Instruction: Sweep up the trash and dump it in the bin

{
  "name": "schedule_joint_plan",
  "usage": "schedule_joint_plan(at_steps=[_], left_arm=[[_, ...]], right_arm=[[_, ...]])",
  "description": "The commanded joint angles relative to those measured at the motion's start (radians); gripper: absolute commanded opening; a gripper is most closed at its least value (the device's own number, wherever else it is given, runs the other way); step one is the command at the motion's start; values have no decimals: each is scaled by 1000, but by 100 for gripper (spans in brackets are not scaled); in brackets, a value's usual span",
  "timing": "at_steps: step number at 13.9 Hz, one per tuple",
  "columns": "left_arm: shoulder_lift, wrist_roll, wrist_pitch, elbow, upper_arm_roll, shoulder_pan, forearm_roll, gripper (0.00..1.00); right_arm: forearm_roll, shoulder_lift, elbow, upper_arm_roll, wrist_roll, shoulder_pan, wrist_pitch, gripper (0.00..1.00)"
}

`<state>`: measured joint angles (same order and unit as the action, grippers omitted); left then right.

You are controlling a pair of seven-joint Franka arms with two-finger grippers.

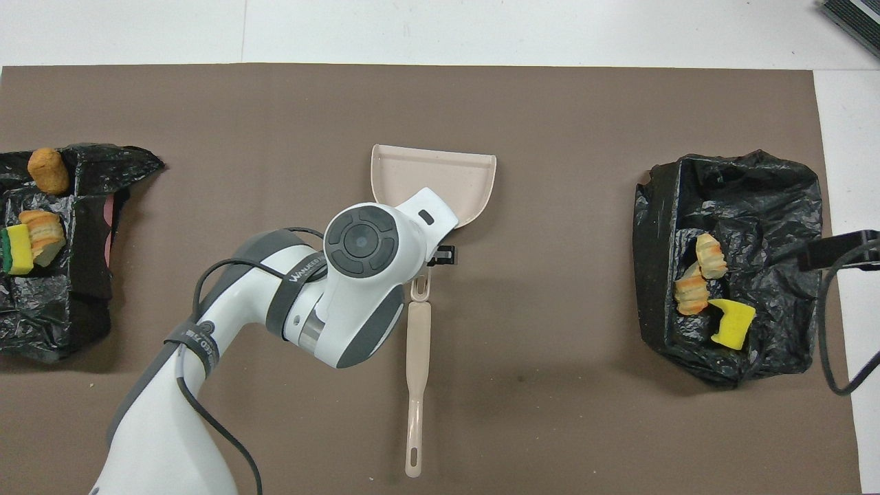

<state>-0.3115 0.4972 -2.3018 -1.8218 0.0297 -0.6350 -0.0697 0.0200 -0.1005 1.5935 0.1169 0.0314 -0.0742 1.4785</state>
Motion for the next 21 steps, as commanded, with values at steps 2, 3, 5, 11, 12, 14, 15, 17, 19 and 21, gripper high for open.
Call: schedule_joint_plan(at_steps=[2,3,5,11,12,14,15,17,19,21], left_arm=[[34,-86,21,12,-2,102,-15,100],[45,-141,62,24,-2,128,-16,100],[61,-231,145,67,-2,176,-16,100],[129,-431,350,150,6,332,-16,100],[143,-477,378,156,6,372,-16,100],[169,-525,418,167,7,438,-16,100],[175,-528,424,171,7,478,-16,100],[193,-523,482,180,9,523,-7,100],[195,-514,547,206,16,567,-5,100],[210,-513,631,223,36,586,-4,100]], right_arm=[[-2,-24,25,-2,35,4,5,100],[1,-24,25,-2,35,4,3,100],[12,-25,28,-2,33,2,5,100],[12,-27,34,-2,35,4,13,100],[12,-27,34,-2,35,4,11,100],[12,-27,34,-2,35,4,11,100],[12,-27,34,-2,35,4,11,100],[12,-27,34,-2,35,4,11,100],[12,-27,36,-2,35,4,11,100],[12,-28,37,-2,35,4,9,100]])
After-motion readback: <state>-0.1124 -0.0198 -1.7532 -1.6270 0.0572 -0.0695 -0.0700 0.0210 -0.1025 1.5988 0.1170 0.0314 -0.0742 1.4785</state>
